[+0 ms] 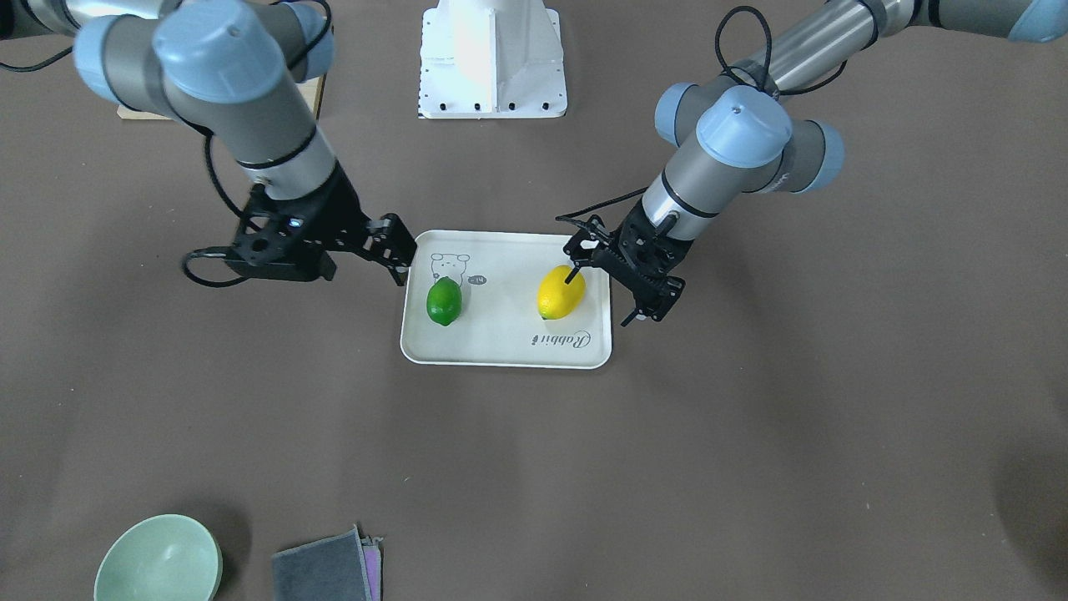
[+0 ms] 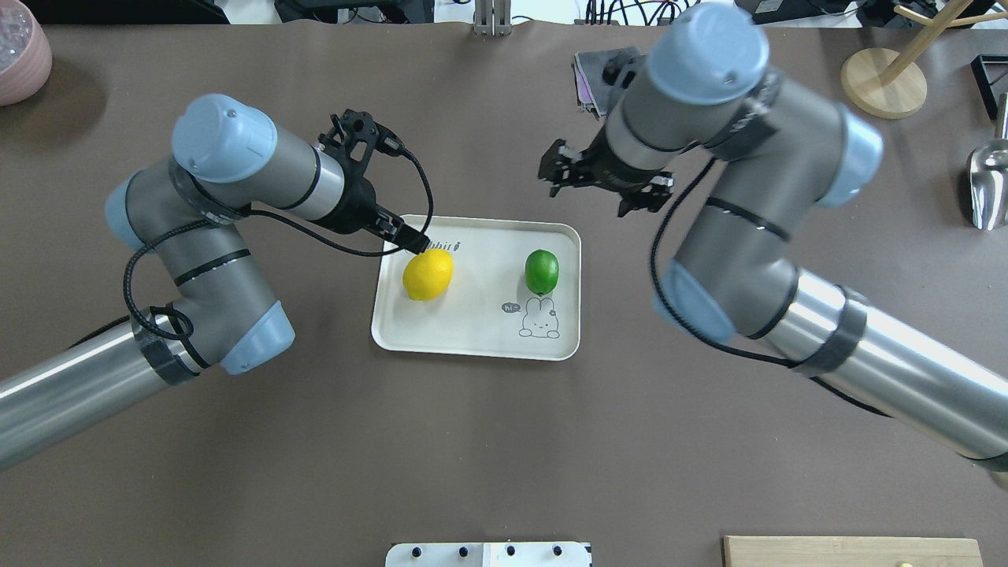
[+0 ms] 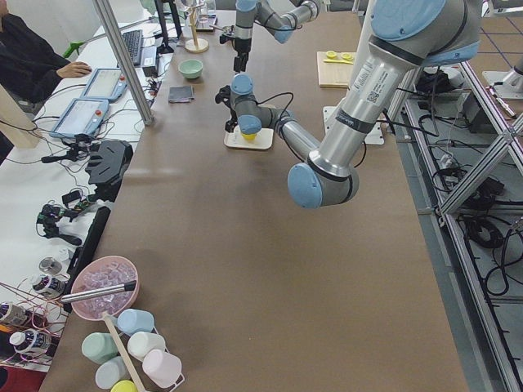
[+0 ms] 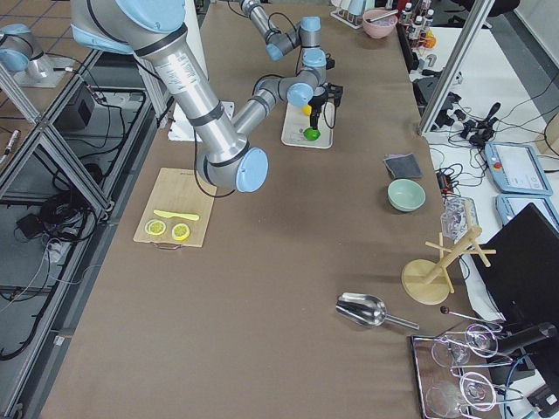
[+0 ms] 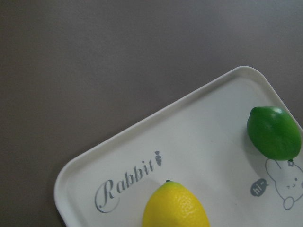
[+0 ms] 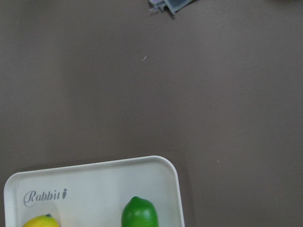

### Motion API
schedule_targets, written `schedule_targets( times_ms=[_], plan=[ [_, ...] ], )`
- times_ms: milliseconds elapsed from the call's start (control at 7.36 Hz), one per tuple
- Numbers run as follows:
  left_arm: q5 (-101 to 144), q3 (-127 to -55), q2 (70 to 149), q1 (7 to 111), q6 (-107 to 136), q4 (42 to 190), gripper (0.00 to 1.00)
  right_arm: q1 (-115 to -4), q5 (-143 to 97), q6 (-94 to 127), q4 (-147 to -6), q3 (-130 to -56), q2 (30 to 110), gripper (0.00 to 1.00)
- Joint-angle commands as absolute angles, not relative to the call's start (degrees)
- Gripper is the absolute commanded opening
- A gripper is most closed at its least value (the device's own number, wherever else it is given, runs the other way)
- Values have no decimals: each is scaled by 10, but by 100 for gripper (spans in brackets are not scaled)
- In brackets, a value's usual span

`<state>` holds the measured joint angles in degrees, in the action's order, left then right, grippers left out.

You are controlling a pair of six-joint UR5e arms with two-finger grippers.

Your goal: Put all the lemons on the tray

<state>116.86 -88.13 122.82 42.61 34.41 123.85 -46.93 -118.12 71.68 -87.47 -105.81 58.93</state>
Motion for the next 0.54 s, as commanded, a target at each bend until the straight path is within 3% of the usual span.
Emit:
schedule_targets(
  times_ms=[0, 408],
  plan=[
    [1135, -892, 1206, 487, 319, 1242, 98, -535, -1179, 613, -875, -1155, 721, 100],
    [1052, -884, 1138, 521, 318, 1295, 98, -556, -1134, 604, -881, -1125, 751, 100]
  ],
)
